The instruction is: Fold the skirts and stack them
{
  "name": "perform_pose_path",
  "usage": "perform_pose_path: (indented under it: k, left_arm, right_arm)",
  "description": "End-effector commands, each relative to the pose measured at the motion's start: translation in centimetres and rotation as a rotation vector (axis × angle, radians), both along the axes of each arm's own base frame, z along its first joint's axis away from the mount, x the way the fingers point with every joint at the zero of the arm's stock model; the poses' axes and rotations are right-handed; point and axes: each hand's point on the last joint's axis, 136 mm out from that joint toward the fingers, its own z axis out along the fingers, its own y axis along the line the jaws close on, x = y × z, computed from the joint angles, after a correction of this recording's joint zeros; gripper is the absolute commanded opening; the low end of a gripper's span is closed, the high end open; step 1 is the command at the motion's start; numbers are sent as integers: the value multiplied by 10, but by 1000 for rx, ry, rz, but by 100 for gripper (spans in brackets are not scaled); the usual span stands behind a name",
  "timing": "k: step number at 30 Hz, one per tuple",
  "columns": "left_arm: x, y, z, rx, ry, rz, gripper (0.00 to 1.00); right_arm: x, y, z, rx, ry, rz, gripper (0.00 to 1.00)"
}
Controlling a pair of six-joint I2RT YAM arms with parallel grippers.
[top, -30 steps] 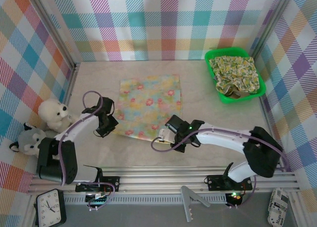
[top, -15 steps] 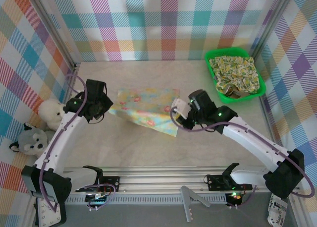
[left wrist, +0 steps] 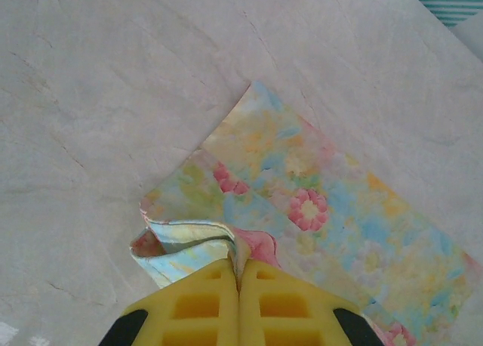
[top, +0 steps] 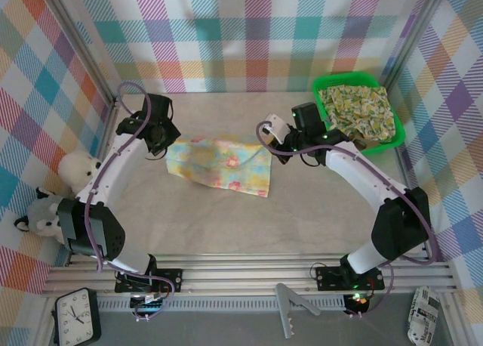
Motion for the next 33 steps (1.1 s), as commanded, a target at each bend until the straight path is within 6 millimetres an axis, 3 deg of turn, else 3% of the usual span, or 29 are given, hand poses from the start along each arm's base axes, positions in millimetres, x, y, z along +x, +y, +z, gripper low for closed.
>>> perform_pose_path:
  k: [1, 8, 11, 16, 20, 23, 29, 33]
  left_arm:
    - [-11, 5, 7, -7, -11, 9, 0]
    - [-63, 5, -6, -71, 36, 9, 0]
    - [-75, 7, -13, -77, 49, 16, 0]
    - [-52, 13, -14, -33, 53, 19, 0]
    - [-17, 12, -20, -16, 59, 7, 0]
    - [5, 13, -33, -5, 87, 3, 0]
    - [44, 15, -62, 5, 148, -4, 0]
    - [67, 12, -82, 0, 162, -11, 0]
  right_arm:
    - [-8, 11, 29, 71, -40, 87, 0]
    - [-79, 8, 45, 192, 93, 203, 0]
    - [-89, 3, 35, 207, 127, 185, 0]
    - [-50, 0, 20, 166, 73, 82, 0]
    - [2, -2, 12, 126, 65, 6, 0]
    - [31, -1, 4, 104, 72, -2, 0]
    - [79, 3, -36, 43, 150, -47, 0]
    - [102, 8, -55, 22, 185, -66, 0]
